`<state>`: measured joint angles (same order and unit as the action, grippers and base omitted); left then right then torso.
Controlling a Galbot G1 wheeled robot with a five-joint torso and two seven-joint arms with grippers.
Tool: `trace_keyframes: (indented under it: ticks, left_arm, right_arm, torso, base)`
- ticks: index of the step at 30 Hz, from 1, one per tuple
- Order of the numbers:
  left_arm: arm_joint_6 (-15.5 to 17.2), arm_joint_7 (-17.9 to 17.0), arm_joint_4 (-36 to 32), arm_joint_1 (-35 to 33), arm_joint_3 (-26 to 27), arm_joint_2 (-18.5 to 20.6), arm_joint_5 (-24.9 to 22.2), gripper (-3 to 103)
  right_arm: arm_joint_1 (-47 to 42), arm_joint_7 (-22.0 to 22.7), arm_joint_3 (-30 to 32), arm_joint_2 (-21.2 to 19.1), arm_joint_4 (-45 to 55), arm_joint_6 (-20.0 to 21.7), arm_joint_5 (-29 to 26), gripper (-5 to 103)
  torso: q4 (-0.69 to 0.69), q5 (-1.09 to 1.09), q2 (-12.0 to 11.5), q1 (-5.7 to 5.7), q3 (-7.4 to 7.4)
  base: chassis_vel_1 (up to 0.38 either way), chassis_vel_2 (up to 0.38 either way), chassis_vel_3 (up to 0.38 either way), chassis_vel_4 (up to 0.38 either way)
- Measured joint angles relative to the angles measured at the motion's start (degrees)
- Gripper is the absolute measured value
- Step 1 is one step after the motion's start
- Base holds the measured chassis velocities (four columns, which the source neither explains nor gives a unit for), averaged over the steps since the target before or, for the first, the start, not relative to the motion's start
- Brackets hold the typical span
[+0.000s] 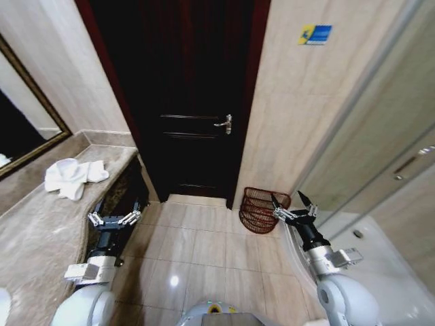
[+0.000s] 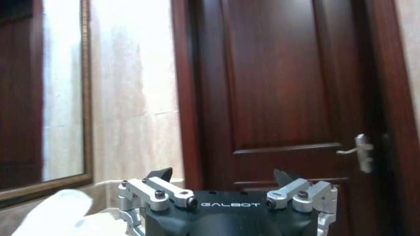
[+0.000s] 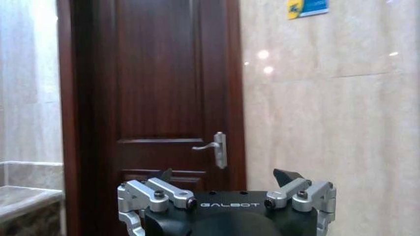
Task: Discard the used towel into the hamper.
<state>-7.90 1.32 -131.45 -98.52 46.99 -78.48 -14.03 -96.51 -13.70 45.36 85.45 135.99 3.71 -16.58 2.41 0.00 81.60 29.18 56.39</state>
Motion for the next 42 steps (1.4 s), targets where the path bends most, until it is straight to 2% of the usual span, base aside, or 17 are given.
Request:
trace_keyframes:
  ticks: [42]
  left_arm:
    - [-1.7,-0.2,1.4,-0.5,0.4,0.1,-0.1,100]
  right_arm:
    - [0.0,-0.4,-0.1,0.3,0.0,-0.2,0.4,100]
  torso:
    - [0.00,0.00,0.0,0.00,0.00]
  base:
    - [-0.005,0.149,0.148,-0.006]
